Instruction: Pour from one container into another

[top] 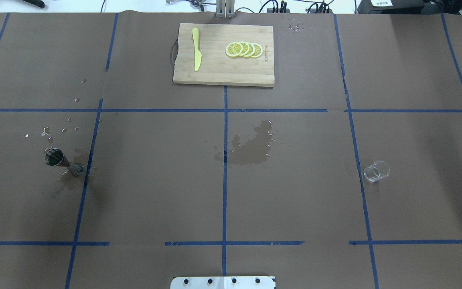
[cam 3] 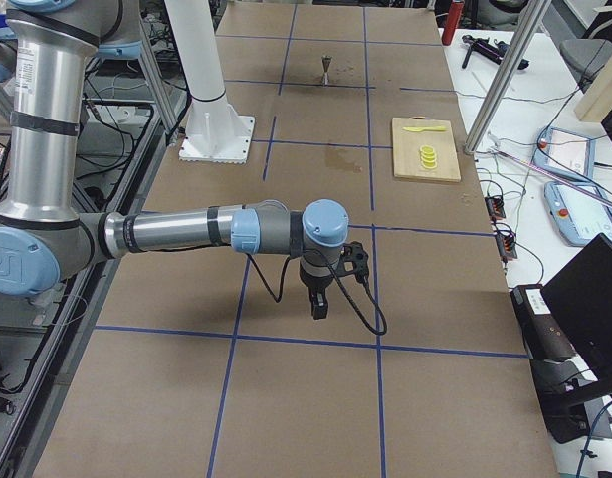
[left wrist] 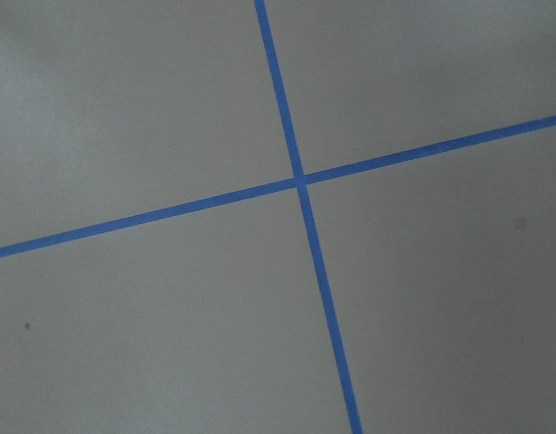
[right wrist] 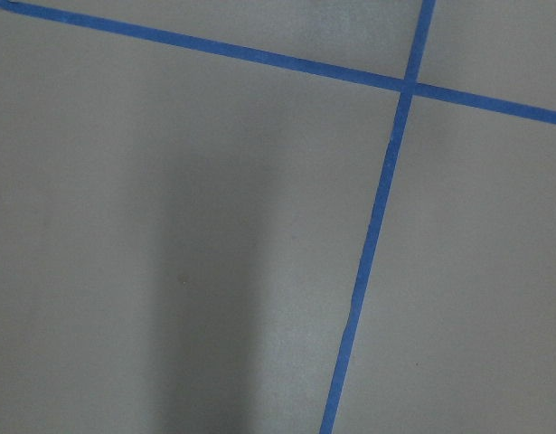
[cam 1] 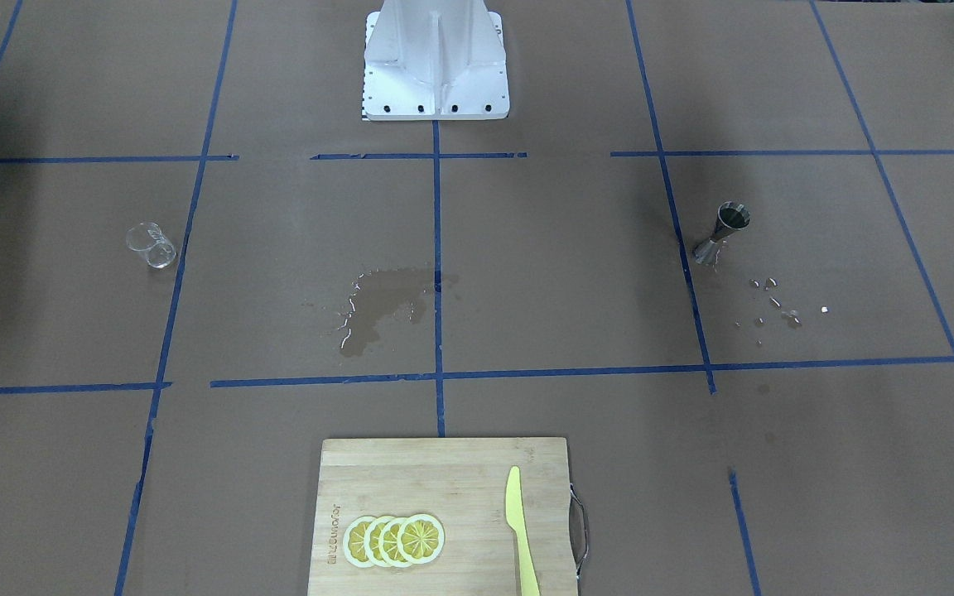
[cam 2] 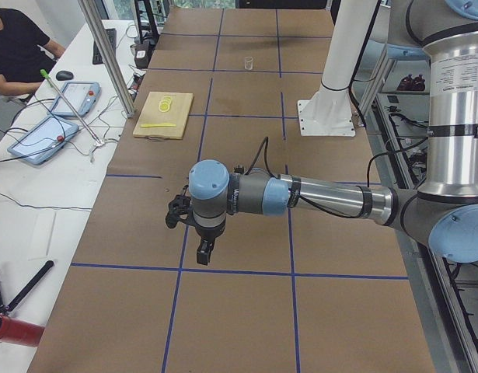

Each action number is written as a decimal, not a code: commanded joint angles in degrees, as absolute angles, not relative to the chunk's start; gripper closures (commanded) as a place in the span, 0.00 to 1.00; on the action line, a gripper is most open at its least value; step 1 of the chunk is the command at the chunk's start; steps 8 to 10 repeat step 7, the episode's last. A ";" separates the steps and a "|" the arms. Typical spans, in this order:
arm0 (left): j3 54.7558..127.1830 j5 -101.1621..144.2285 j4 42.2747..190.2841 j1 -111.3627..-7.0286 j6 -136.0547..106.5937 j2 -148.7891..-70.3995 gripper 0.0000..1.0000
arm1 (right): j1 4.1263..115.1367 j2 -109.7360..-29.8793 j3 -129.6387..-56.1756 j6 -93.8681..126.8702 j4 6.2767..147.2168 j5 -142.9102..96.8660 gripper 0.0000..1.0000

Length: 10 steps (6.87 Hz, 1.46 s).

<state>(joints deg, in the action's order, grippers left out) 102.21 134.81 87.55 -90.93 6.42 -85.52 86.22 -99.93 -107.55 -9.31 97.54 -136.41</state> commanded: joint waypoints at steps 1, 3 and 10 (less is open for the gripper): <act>101.78 135.27 87.80 -88.51 2.72 -85.43 0.00 | 86.22 -99.93 -107.40 -9.32 97.56 -136.49 0.00; 101.87 134.56 87.63 -88.24 2.90 -85.34 0.00 | 86.22 -99.76 -106.88 -9.32 97.47 -136.49 0.00; 102.04 134.56 87.54 -88.24 2.99 -85.34 0.00 | 86.22 -99.67 -106.61 -9.40 97.47 -136.41 0.00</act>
